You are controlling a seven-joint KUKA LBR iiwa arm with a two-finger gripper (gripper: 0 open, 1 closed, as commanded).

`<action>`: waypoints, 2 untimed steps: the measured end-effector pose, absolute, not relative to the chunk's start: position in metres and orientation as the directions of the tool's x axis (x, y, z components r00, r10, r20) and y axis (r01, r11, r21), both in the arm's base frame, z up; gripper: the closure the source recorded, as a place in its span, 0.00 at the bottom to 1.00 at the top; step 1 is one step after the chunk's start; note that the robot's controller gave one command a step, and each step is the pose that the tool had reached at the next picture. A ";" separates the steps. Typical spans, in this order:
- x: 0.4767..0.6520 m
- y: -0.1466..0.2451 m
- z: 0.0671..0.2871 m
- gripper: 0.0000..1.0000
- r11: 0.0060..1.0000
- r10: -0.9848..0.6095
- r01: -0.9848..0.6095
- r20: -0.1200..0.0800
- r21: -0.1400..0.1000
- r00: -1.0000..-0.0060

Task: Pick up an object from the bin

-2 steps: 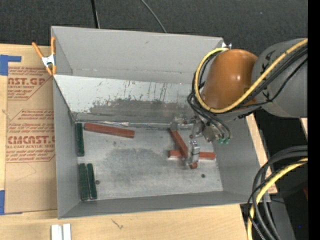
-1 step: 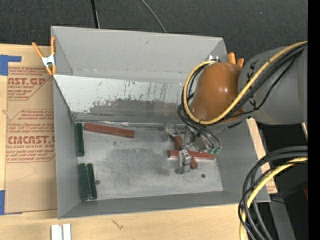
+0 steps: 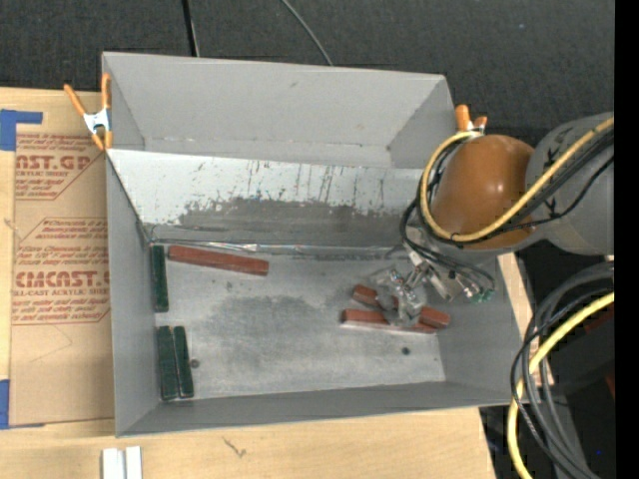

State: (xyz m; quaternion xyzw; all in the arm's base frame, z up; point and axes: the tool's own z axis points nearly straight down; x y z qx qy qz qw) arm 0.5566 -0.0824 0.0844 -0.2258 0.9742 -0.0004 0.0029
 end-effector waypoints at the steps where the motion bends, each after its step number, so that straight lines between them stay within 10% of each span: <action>1: 0.555 -0.082 0.083 0.00 0.898 -0.440 -0.440 -0.003 0.001 -0.898; 2: 0.555 -0.082 0.083 1.00 0.898 -0.440 -0.440 -0.003 0.001 -0.898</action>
Offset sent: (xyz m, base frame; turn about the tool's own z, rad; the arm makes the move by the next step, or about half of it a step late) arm 0.0000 0.0000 0.0000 0.0000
